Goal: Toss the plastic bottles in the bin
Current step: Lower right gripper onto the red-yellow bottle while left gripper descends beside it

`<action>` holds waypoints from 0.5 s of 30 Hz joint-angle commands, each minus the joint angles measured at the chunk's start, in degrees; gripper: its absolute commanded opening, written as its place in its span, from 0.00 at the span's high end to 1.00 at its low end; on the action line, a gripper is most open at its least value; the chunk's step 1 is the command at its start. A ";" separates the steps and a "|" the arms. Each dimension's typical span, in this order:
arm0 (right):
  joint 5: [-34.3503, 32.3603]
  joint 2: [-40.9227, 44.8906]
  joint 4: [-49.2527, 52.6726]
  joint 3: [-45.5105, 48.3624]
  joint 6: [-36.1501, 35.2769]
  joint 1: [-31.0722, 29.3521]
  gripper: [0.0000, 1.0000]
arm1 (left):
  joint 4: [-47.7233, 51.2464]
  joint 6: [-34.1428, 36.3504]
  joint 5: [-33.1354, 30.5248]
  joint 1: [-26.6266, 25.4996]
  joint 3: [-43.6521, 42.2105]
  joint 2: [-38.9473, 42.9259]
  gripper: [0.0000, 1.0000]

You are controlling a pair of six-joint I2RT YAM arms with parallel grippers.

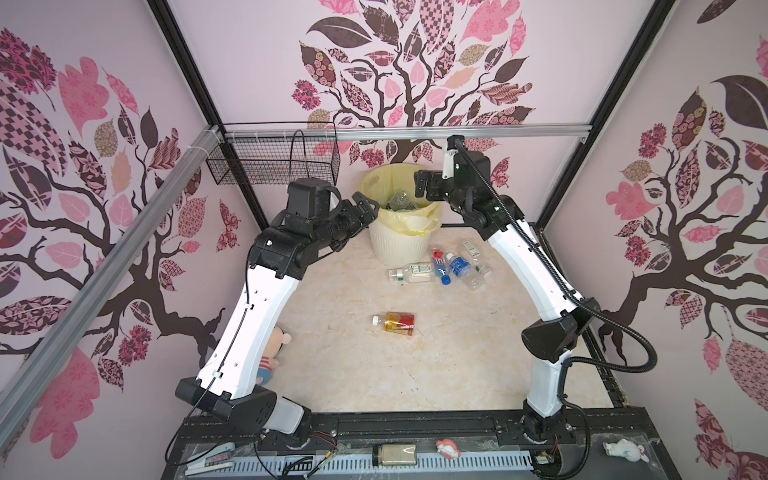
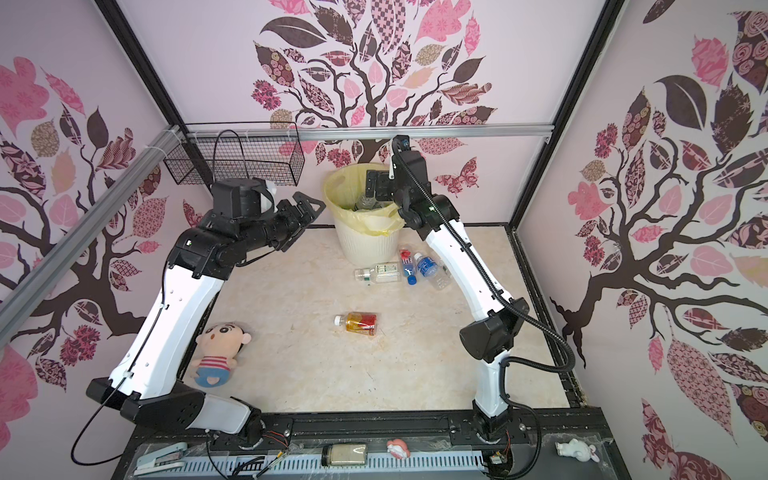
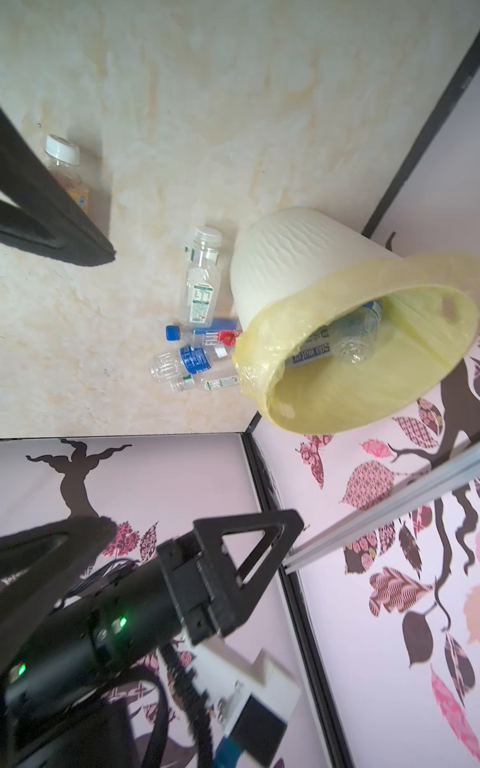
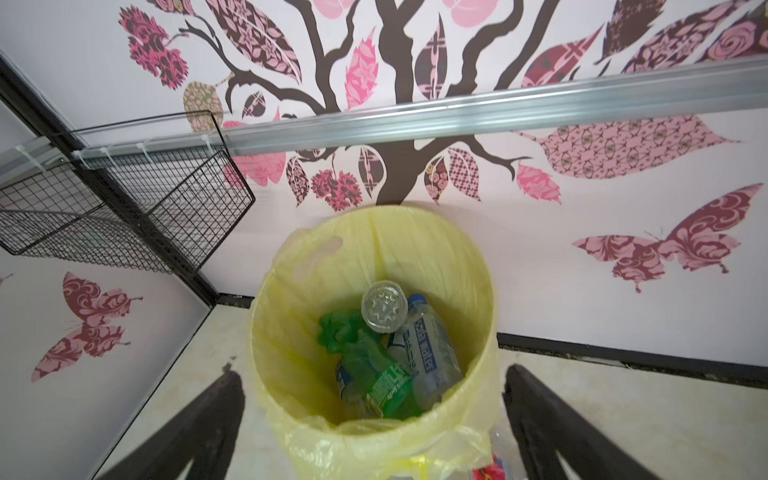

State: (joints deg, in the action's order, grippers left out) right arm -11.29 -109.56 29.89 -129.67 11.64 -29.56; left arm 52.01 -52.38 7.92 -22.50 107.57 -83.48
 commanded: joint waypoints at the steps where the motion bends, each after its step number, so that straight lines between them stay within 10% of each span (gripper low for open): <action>1: 1.45 6.64 4.07 7.64 1.36 -0.28 0.00 | -0.13 -2.46 1.05 0.10 -4.45 2.05 0.03; 15: 2.88 27.22 -5.28 53.68 2.00 -10.90 0.00 | 1.76 -4.83 1.76 -1.30 -20.93 8.69 0.03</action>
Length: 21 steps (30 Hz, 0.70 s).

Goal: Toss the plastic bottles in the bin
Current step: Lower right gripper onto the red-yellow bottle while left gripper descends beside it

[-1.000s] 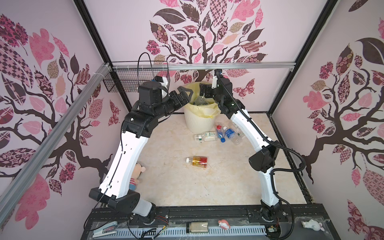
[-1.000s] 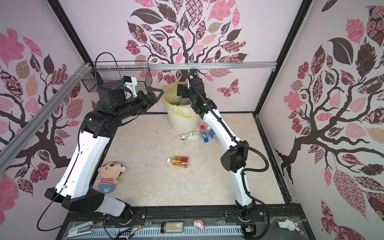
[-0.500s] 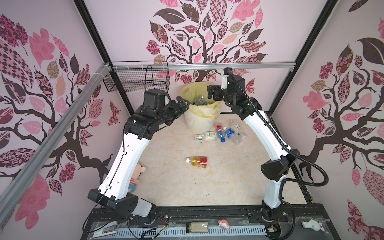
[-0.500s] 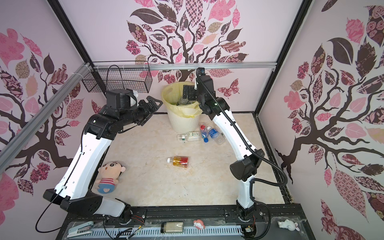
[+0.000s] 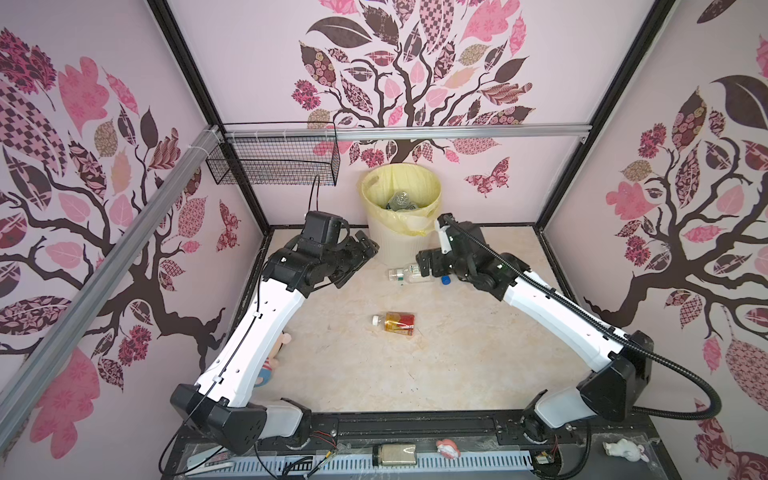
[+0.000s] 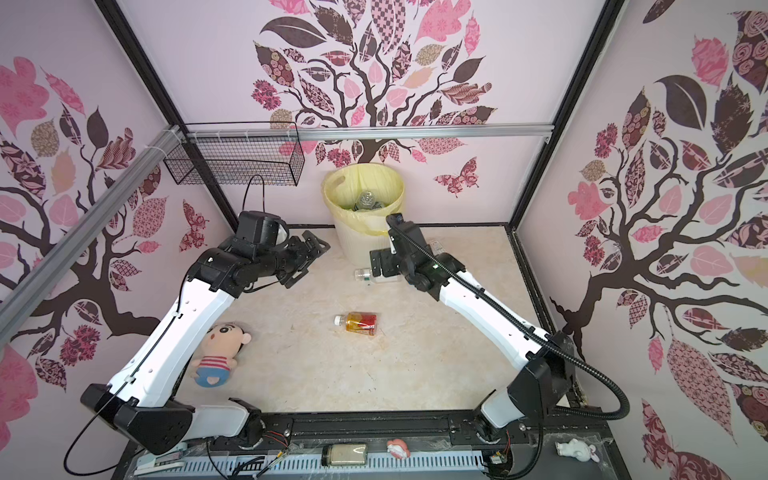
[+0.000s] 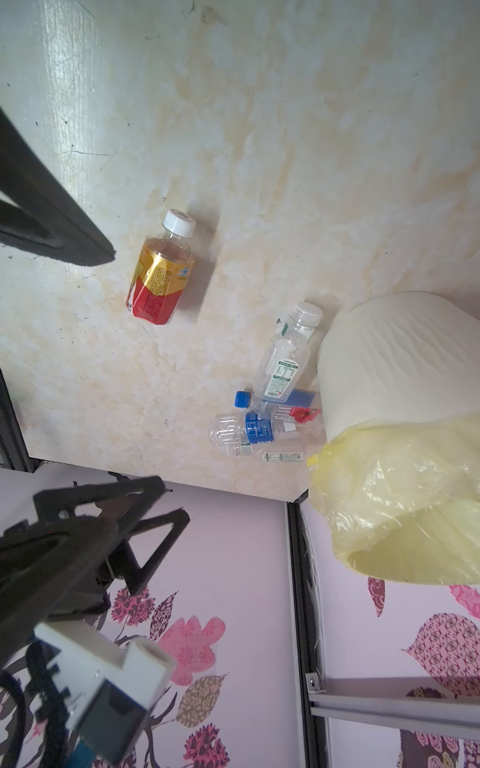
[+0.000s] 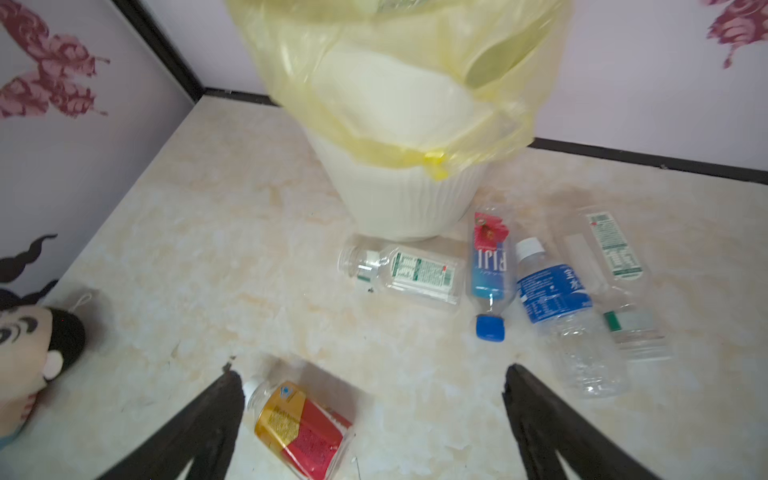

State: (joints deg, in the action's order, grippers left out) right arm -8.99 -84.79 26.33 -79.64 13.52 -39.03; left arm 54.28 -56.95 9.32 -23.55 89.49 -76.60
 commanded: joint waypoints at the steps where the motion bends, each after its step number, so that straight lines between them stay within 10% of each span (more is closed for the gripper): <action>1: 1.28 2.74 -2.49 6.08 1.02 -1.74 0.00 | -0.58 -0.21 0.58 -0.26 -3.85 2.02 0.03; 21: 11.74 -9.45 -11.41 17.22 -2.69 -5.93 0.00 | -6.69 5.41 0.44 -0.52 -21.29 7.11 0.03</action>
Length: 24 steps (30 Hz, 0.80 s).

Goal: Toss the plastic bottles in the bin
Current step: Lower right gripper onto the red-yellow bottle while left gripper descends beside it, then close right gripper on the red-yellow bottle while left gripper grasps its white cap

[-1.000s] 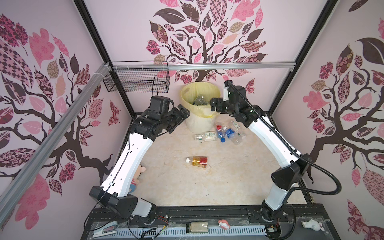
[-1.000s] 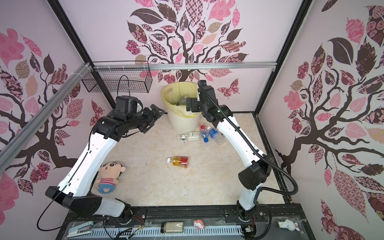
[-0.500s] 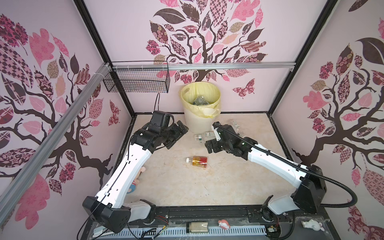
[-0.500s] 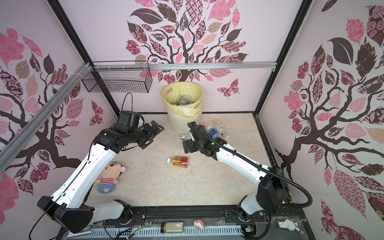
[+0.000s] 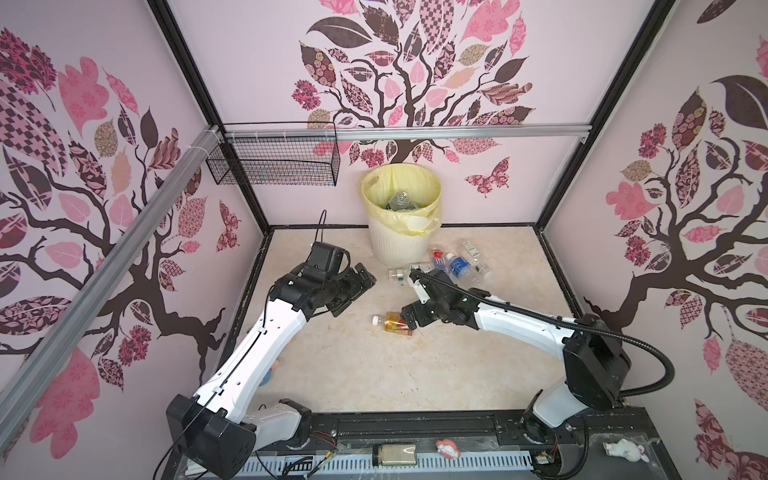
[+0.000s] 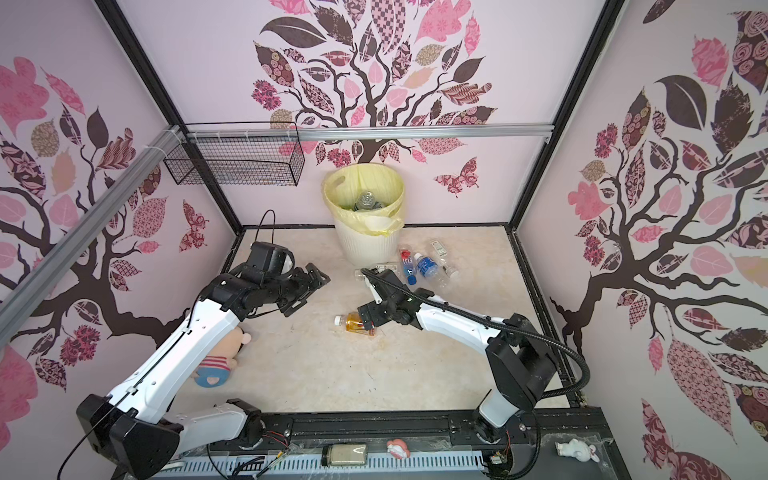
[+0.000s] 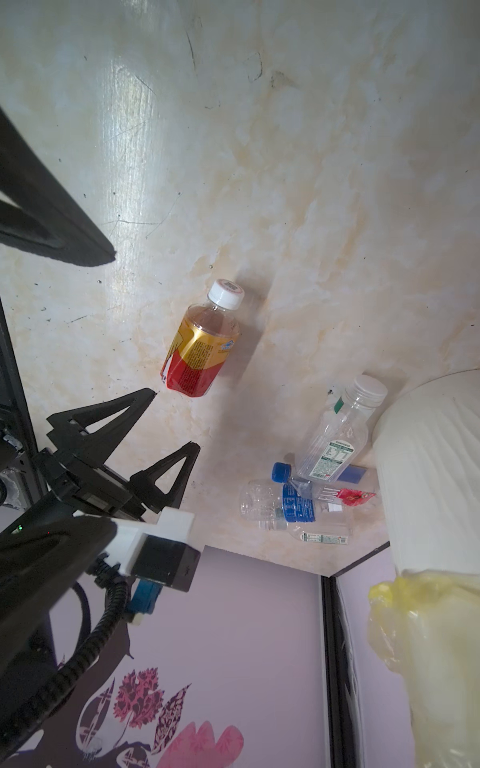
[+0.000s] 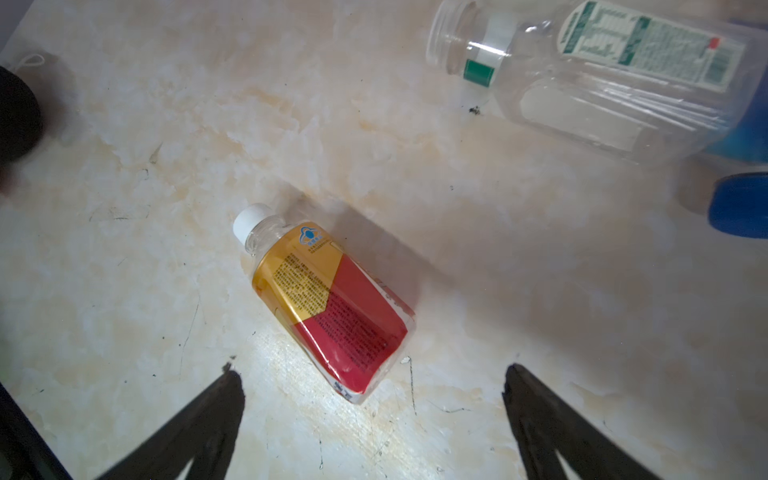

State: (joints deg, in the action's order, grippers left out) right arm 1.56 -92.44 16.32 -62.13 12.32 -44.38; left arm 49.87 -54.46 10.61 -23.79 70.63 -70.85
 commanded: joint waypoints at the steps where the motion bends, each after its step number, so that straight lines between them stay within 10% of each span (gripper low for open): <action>1: 0.97 -2.31 -1.70 -0.21 -2.10 -0.96 0.00 | -3.02 3.59 -0.94 -0.28 -3.55 1.66 0.03; 24: -1.83 -14.72 -0.02 -5.01 -13.94 -2.79 0.01 | -4.65 24.11 -17.08 -1.08 -12.27 4.25 0.03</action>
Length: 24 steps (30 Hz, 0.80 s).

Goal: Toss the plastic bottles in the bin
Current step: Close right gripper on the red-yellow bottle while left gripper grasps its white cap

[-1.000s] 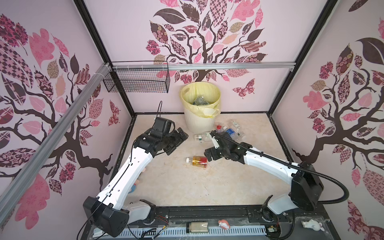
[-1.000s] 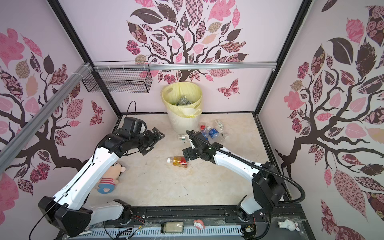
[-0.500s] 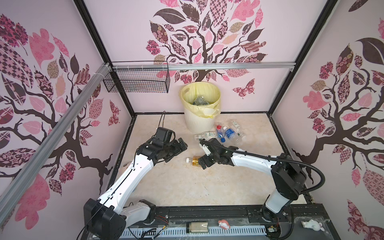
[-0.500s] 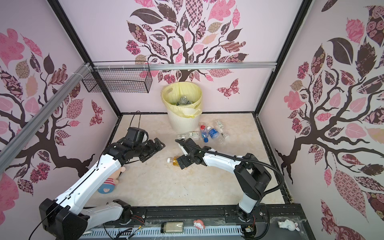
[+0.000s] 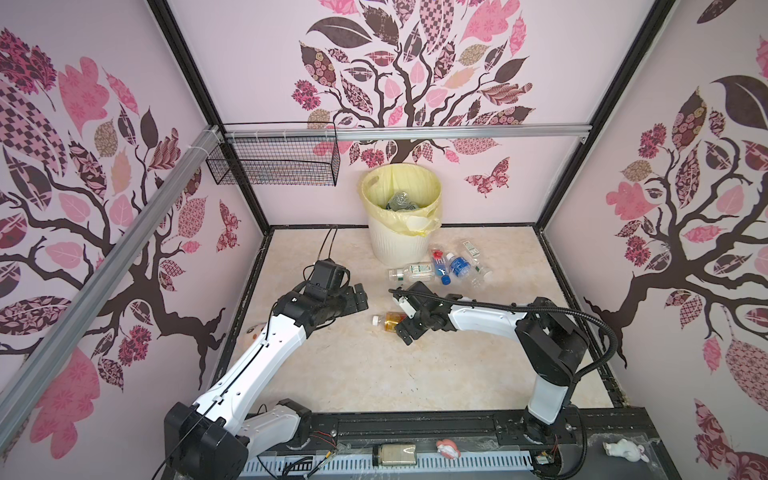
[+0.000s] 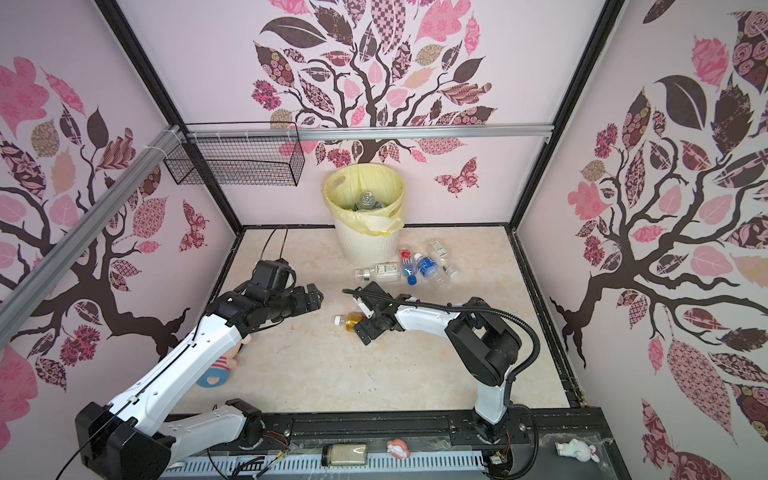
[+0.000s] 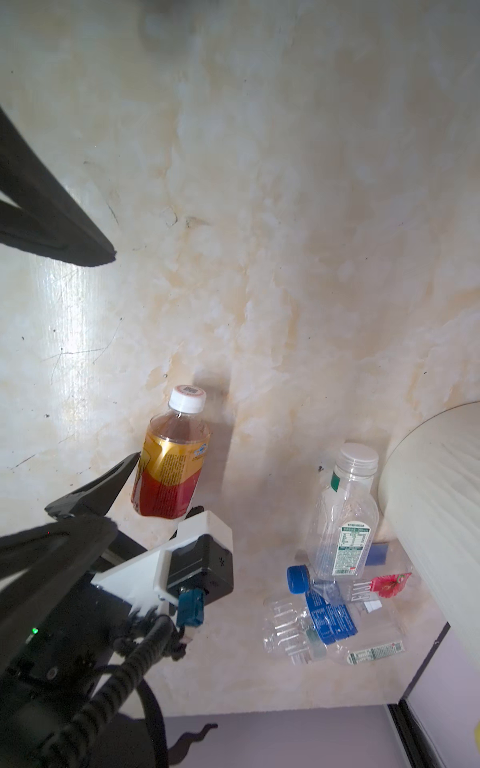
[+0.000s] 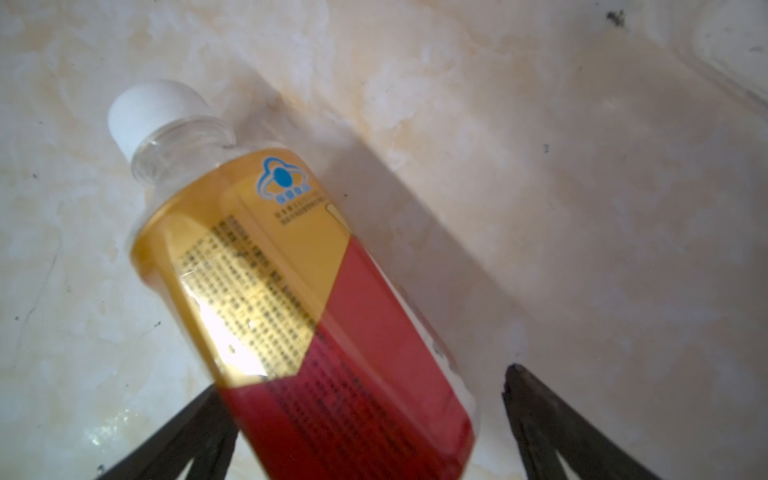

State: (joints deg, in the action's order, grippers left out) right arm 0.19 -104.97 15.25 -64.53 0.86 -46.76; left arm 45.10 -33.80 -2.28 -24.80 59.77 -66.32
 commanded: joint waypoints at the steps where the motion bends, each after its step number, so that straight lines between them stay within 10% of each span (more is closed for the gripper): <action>1: -0.22 -2.63 1.01 -2.80 -2.94 -0.37 0.01 | 0.72 3.47 -5.00 -0.04 -1.45 -0.38 0.03; 24: 0.38 -1.73 1.07 -3.22 4.23 -1.75 0.39 | 9.29 -7.53 -5.86 0.10 1.09 0.79 0.03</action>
State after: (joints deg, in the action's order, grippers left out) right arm 0.25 -108.27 15.38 -67.35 2.33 -48.31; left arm 50.00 -39.22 -7.88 -24.67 58.67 -64.90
